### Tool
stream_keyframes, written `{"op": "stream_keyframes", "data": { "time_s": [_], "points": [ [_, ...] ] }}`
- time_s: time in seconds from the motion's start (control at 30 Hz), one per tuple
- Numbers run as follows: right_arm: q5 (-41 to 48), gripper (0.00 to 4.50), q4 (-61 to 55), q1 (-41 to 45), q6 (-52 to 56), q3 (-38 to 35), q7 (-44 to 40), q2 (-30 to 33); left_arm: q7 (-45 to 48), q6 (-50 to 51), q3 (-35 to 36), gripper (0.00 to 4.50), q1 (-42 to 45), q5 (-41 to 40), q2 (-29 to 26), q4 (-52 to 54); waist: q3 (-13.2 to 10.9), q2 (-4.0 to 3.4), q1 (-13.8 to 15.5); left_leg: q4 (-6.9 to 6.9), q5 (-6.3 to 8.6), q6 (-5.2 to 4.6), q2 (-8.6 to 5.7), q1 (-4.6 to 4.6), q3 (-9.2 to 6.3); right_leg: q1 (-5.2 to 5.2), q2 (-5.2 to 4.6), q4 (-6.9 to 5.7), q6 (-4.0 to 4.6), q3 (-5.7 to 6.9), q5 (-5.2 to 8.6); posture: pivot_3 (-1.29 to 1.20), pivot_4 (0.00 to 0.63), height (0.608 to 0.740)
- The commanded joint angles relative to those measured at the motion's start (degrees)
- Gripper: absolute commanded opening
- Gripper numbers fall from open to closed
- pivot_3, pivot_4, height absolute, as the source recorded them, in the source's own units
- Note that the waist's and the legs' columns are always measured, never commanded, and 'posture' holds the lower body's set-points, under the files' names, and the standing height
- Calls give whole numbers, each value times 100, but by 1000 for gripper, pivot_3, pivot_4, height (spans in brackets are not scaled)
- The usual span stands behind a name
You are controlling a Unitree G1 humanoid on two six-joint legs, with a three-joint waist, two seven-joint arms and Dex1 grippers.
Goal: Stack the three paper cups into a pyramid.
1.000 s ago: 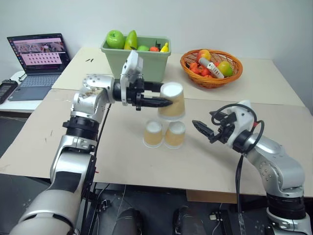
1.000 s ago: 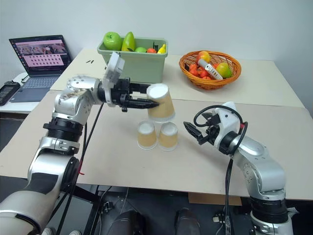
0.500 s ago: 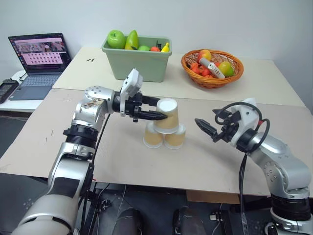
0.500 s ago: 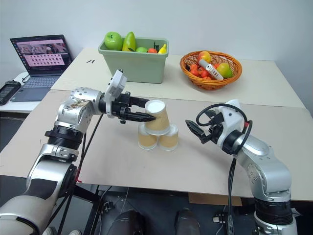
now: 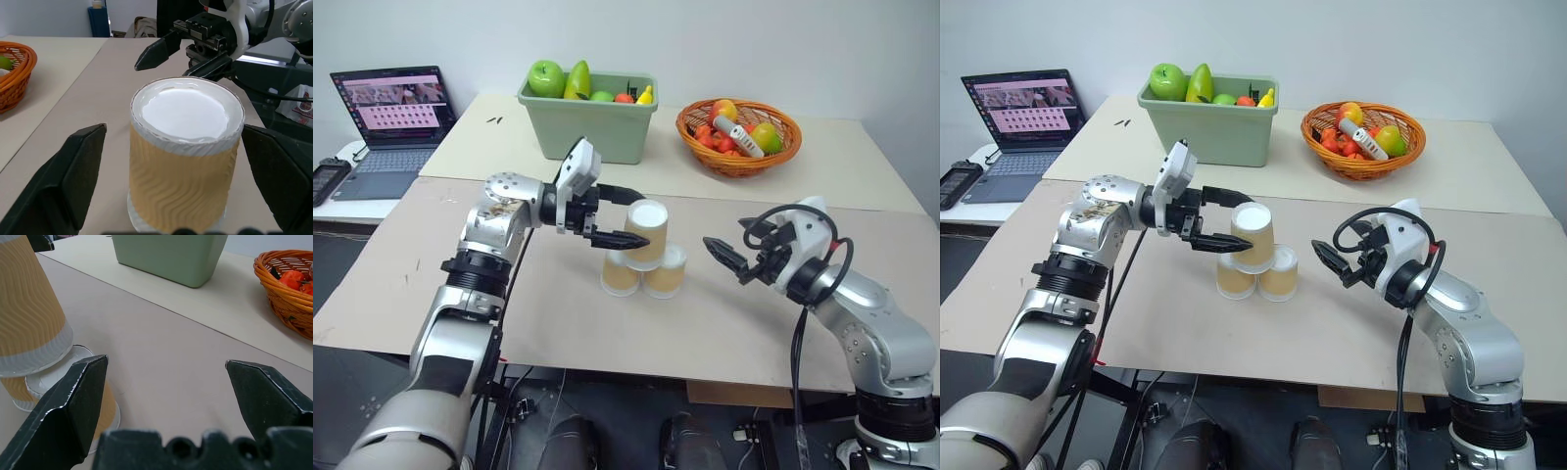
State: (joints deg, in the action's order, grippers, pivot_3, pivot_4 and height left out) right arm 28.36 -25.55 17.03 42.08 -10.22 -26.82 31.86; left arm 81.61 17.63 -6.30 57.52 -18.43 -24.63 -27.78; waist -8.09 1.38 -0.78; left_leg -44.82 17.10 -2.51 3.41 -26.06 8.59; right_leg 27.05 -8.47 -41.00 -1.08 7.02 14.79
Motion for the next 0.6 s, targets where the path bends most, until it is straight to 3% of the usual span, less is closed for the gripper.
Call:
{"op": "stream_keyframes", "data": {
  "time_s": [0.03,0.43,0.6],
  "points": [
    [92,4500,-165,52,-17,-120,-1,41,-97,180,266,4446,275,-241,-61,278,0,0,0,0,0,0,0,0,0,0,0,0,0,0,0,0,150,674],
    [56,4500,42,243,-110,-36,-198,99,-835,1479,1002,4446,182,-1034,-418,1290,0,0,1,-1,0,0,2,1,-3,0,0,-1,0,-1,0,0,150,674],
    [-74,4500,190,334,-162,-15,-360,289,-3514,1629,2195,4446,-122,-969,-49,1709,0,0,0,0,0,0,4,2,-8,-2,-1,1,0,-3,0,0,150,674]
  ]
}}
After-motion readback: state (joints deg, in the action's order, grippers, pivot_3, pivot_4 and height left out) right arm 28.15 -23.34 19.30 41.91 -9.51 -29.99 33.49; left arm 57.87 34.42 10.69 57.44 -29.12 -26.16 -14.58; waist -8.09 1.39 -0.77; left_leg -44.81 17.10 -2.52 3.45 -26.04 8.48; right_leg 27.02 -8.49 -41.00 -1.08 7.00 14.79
